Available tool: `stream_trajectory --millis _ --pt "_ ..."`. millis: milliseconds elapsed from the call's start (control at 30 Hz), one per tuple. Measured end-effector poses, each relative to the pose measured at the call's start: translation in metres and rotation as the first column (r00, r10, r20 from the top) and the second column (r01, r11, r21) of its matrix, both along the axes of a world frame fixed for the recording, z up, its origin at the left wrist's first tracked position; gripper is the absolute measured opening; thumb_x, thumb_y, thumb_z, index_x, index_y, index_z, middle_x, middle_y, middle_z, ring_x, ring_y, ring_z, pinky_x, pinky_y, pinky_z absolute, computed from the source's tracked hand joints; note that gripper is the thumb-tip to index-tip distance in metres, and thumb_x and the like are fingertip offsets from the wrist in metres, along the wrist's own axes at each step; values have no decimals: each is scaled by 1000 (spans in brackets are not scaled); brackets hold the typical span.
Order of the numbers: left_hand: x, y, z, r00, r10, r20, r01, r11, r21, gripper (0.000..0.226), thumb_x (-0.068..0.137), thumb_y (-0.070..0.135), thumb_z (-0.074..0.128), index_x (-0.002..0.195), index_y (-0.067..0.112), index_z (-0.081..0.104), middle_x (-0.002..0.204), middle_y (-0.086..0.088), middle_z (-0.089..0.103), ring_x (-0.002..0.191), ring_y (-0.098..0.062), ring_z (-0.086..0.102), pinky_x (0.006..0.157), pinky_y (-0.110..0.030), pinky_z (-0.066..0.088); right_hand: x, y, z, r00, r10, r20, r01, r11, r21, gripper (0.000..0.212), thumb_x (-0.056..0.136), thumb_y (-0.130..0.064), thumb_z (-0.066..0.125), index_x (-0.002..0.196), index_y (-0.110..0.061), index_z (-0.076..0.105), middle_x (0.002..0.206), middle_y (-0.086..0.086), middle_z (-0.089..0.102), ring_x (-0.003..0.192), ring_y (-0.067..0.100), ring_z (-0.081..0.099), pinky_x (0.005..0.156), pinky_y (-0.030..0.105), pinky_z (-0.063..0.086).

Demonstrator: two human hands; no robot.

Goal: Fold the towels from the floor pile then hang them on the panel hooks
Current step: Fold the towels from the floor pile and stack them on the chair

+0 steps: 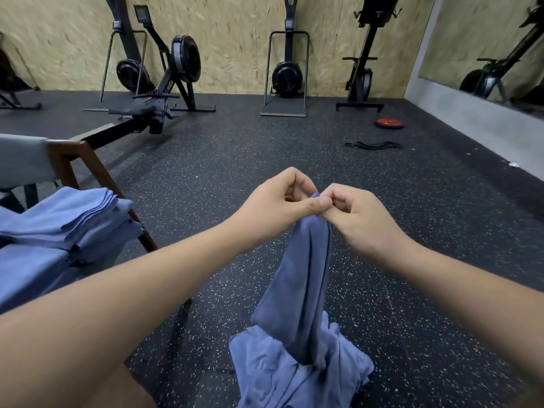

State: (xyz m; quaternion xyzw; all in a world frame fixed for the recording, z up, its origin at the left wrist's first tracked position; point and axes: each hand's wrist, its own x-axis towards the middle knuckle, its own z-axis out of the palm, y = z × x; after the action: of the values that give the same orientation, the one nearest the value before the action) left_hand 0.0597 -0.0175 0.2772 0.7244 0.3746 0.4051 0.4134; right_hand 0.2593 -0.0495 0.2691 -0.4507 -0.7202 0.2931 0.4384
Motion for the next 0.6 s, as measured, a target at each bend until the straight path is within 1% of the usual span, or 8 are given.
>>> stream_trajectory --millis 100,200,267,333,433,500,533,600 --pt "-3 1 -4 999 -44 -5 43 995 -91 41 82 45 91 105 21 67 81 5 69 75 -12 57 77 -39 44 3 -1 5 998 7 -65 -7 1000 3 15 104 -24 69 93 -15 74 91 10 77 82 12 61 79 37 47" --pt "-4 0 -9 997 -77 -23 75 993 -97 30 86 20 90 104 11 68 80 5 68 74 -8 57 74 -25 47 7 0 9 997 -22 -80 25 999 25 15 105 -21 69 93 -15 74 89 14 75 79 13 61 78 37 48" --pt "-5 0 -11 996 -72 -46 68 993 -92 25 87 14 88 102 9 68 79 6 67 71 -6 57 68 -18 46 11 2 12 995 -33 -97 35 999 25 13 105 -23 69 93 -17 73 88 18 73 77 16 59 78 39 47" --pt "-8 1 -14 993 -85 -76 76 990 -116 23 88 15 88 100 10 70 79 7 68 72 -7 57 69 -20 46 15 3 15 993 -57 -106 60 998 33 13 105 -26 69 95 -19 74 89 22 71 77 17 56 77 39 46" --pt "-15 2 -20 986 -114 -125 94 983 -157 19 88 16 88 95 9 72 80 4 70 75 -11 59 73 -29 46 24 6 22 989 -75 -126 81 996 43 12 105 -26 70 96 -18 74 91 24 69 78 17 55 78 40 44" --pt "-22 3 -23 981 -98 -168 72 985 -157 17 89 17 88 93 10 74 79 3 71 74 -11 59 71 -28 46 31 8 26 984 -83 -157 91 995 43 13 104 -28 70 98 -18 74 93 26 69 79 19 55 79 43 45" --pt "-27 6 -24 977 -85 -196 56 987 -150 16 89 19 88 92 12 75 79 3 71 73 -10 59 71 -28 46 35 9 28 980 -91 -176 100 994 43 13 104 -29 71 98 -18 75 94 25 71 80 20 57 80 44 46" --pt "-38 11 -24 961 -56 -270 22 992 -126 14 89 25 88 91 18 77 79 1 72 73 -9 58 73 -32 45 43 10 31 971 -114 -209 128 990 55 12 104 -28 71 98 -18 75 89 14 74 81 17 59 81 45 47"
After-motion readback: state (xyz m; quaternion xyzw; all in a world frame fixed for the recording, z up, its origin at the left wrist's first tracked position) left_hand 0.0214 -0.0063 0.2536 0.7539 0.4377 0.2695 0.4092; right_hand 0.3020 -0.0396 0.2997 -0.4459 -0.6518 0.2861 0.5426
